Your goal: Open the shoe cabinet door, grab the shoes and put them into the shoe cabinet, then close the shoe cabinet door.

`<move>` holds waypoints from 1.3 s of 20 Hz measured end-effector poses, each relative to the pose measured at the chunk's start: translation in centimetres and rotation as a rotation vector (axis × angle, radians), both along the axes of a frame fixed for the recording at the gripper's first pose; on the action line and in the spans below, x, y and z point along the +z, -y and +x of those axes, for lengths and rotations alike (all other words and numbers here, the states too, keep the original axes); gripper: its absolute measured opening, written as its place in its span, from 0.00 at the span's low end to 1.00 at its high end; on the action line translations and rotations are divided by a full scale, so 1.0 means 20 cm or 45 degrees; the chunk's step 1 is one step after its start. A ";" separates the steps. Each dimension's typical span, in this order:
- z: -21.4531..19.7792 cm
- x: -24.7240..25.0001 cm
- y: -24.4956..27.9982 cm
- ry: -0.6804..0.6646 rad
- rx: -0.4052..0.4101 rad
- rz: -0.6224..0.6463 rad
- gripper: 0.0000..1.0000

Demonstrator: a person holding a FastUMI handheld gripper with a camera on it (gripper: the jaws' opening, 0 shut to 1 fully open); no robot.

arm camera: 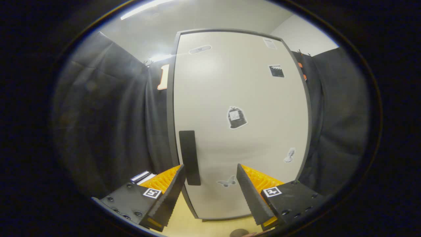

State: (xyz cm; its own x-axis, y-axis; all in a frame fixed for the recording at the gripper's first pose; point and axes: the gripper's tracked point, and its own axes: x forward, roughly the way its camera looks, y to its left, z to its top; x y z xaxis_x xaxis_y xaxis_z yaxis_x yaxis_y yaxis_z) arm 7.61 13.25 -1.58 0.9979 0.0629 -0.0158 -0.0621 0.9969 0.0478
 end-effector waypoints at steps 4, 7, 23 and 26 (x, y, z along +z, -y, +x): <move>0.12 -0.04 -0.08 -0.012 -0.043 0.029 0.89; 0.19 -0.06 -0.11 -0.022 -0.058 0.026 0.78; 0.24 -0.12 -0.16 -0.062 -0.063 -0.040 0.27; 0.13 -0.12 -0.13 -0.074 -0.027 -0.044 0.25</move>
State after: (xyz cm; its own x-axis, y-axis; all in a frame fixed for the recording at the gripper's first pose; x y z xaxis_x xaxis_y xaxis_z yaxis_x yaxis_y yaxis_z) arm 10.21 15.93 -4.04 0.9964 0.0403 -0.0752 -0.0392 0.9991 0.0164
